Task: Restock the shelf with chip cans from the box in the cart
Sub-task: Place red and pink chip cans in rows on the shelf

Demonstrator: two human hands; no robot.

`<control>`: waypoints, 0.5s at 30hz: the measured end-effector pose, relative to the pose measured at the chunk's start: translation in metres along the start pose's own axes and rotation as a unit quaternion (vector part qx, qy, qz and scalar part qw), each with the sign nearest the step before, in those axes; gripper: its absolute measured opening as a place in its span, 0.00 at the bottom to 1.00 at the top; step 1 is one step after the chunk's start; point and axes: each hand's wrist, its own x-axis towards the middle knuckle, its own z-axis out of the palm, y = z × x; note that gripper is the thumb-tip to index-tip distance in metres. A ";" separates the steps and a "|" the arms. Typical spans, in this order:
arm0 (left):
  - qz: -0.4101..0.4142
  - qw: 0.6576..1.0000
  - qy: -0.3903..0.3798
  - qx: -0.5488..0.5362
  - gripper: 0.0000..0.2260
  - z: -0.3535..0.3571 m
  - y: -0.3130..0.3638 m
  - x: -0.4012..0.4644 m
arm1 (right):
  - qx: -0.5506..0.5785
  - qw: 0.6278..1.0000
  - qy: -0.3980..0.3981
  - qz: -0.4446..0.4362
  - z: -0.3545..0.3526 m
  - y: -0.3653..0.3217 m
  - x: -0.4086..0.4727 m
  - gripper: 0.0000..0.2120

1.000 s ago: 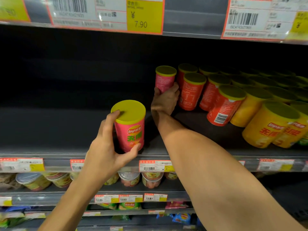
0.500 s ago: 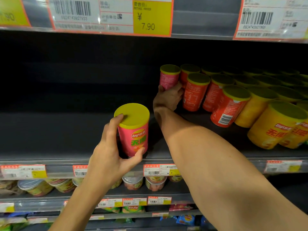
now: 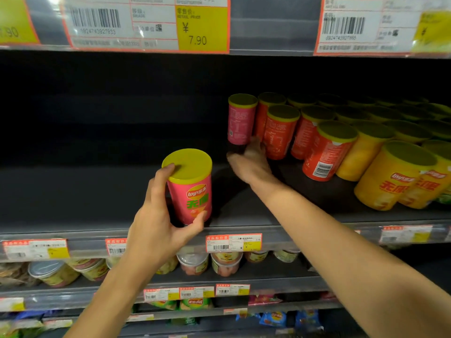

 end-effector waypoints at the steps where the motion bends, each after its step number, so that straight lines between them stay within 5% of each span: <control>1: 0.004 1.000 0.000 -0.004 0.41 0.000 0.000 0.000 | -0.032 0.998 -0.036 -0.030 -0.013 0.009 -0.015 0.33; 4: 0.015 1.000 0.001 -0.016 0.44 0.000 -0.002 0.000 | -0.191 0.973 -0.059 -0.116 -0.047 0.045 -0.066 0.24; 7: 0.015 0.999 0.001 -0.035 0.41 0.000 0.003 0.000 | -0.346 0.914 0.031 -0.210 -0.065 0.072 -0.109 0.34; 10: 0.009 0.998 -0.003 -0.056 0.40 -0.002 0.006 0.000 | -0.362 0.888 0.093 -0.269 -0.062 0.092 -0.117 0.38; 15: 0.018 0.999 -0.014 -0.049 0.37 -0.007 0.008 -0.002 | -0.367 0.844 0.184 -0.346 -0.049 0.118 -0.111 0.27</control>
